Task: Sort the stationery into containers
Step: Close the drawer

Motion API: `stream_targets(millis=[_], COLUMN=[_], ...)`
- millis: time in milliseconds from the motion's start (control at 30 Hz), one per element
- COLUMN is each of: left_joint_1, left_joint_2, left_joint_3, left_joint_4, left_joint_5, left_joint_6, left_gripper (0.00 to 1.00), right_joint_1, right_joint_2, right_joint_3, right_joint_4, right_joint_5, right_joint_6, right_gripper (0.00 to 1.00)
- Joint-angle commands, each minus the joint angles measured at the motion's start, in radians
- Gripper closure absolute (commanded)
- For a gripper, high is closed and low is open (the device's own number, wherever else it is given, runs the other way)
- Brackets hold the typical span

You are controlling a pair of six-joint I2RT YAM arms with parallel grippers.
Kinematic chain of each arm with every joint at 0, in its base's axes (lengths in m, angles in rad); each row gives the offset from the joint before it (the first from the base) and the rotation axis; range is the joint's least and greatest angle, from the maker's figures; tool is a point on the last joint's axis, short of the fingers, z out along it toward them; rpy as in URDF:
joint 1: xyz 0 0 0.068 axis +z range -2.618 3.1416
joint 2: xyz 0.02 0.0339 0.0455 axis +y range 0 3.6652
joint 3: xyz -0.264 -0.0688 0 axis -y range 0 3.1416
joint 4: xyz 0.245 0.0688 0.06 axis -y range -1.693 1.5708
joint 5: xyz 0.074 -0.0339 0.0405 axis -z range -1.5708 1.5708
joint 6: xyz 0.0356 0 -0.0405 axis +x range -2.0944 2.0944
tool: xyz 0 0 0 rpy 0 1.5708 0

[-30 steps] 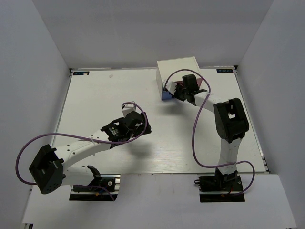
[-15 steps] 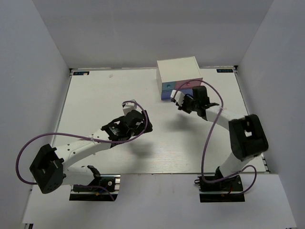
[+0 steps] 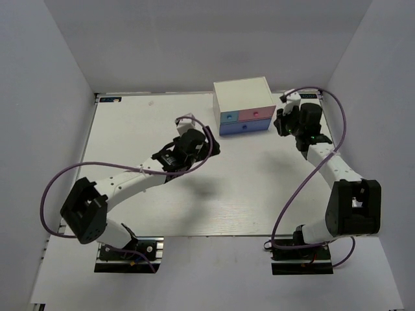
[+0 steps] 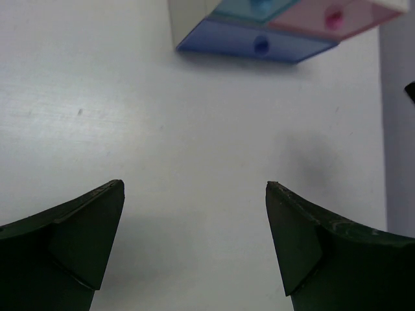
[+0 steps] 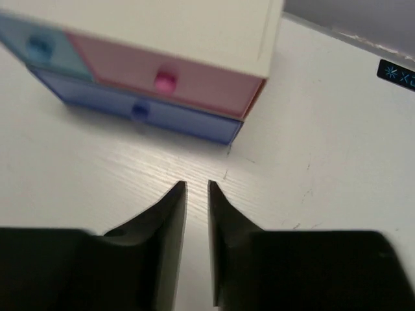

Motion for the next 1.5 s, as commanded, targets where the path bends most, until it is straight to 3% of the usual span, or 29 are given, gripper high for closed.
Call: stream_targets(millis=[0, 33, 67, 267, 500, 1000, 1333, 1467], left_joint_1=[0.036, 0.05, 0.05, 0.119, 0.167, 0.225, 0.234, 0.234], left_joint_2=[0.06, 0.078, 0.095, 0.217, 0.433, 0.557, 0.615, 0.637], left_joint_3=[0.139, 0.189, 0.214, 0.383, 0.674, 0.719, 0.765, 0.788], left_joint_4=[0.074, 0.083, 0.083, 0.058, -0.101, -0.036, 0.001, -0.011], left_joint_5=[-0.028, -0.016, -0.016, 0.002, -0.045, 0.067, 0.128, 0.151], left_joint_6=[0.001, 0.001, 0.001, 0.001, 0.001, -0.011, -0.011, -0.002], left_gripper=[0.0, 0.0, 0.0, 0.0, 0.0, 0.0, 0.0, 0.0], right_joint_1=[-0.045, -0.053, -0.067, -0.092, -0.092, -0.136, -0.142, -0.147], right_joint_2=[-0.003, 0.008, 0.016, 0.135, 0.353, 0.508, 0.554, 0.554], right_joint_3=[0.127, 0.187, 0.204, 0.373, 0.623, 0.718, 0.695, 0.678], right_joint_4=[-0.093, -0.106, -0.115, -0.186, -0.272, -0.237, -0.229, -0.253], right_joint_5=[-0.041, -0.078, -0.092, -0.219, -0.232, -0.184, -0.281, -0.328], right_joint_6=[0.202, 0.213, 0.236, 0.252, 0.292, 0.292, 0.29, 0.292], right_gripper=[0.73, 0.59, 0.55, 0.42, 0.4, 0.4, 0.55, 0.73])
